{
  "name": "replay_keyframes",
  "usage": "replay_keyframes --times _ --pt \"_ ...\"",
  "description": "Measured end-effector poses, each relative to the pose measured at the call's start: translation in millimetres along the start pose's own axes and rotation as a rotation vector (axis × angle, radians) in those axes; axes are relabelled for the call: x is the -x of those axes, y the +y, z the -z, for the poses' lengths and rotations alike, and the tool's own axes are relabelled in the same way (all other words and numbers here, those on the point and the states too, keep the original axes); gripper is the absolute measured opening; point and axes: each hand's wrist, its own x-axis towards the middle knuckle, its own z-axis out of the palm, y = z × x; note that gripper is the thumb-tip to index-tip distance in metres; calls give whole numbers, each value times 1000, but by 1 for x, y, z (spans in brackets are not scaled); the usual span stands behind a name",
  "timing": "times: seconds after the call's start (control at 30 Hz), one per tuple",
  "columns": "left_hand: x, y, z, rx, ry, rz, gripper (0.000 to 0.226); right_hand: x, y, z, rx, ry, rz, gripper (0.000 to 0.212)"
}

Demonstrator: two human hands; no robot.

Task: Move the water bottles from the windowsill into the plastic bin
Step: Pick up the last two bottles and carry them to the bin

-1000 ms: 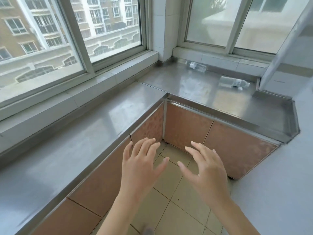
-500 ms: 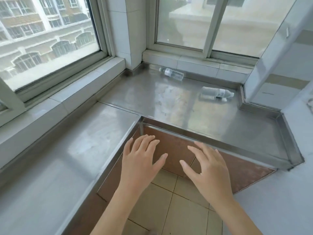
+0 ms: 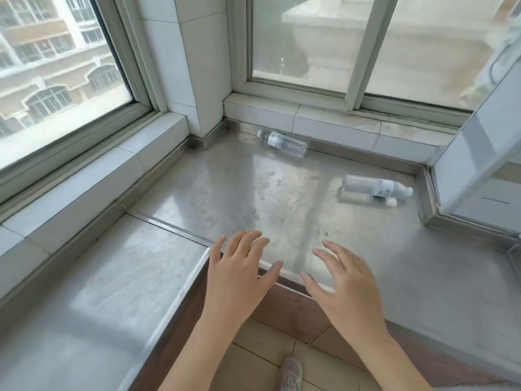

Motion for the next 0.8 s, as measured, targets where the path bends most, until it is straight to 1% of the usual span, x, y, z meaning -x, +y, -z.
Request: replay_keyframes --times 0.13,0.23,0.3,0.43,0.6,0.7,0.8 --pt "-58 4 -32 -16 -25 7 45 -59 33 -7 4 -13 -4 47" --pt "-98 8 -57 -3 -49 16 42 -98 62 -14 31 -49 -25 41" --pt "-120 11 -75 3 -72 7 41 -120 79 -19 50 -62 -56 42" --pt "-163 12 -116 24 -105 -29 46 -158 107 -34 65 -37 -111 42" --pt "-226 7 -182 65 -160 -69 48 -207 143 -63 114 -63 -236 44" --pt "-267 3 -223 86 -238 -83 55 -239 168 -82 147 -127 -355 48" --pt "-309 -4 -268 94 -424 35 68 -272 193 -102 182 -189 -497 57"
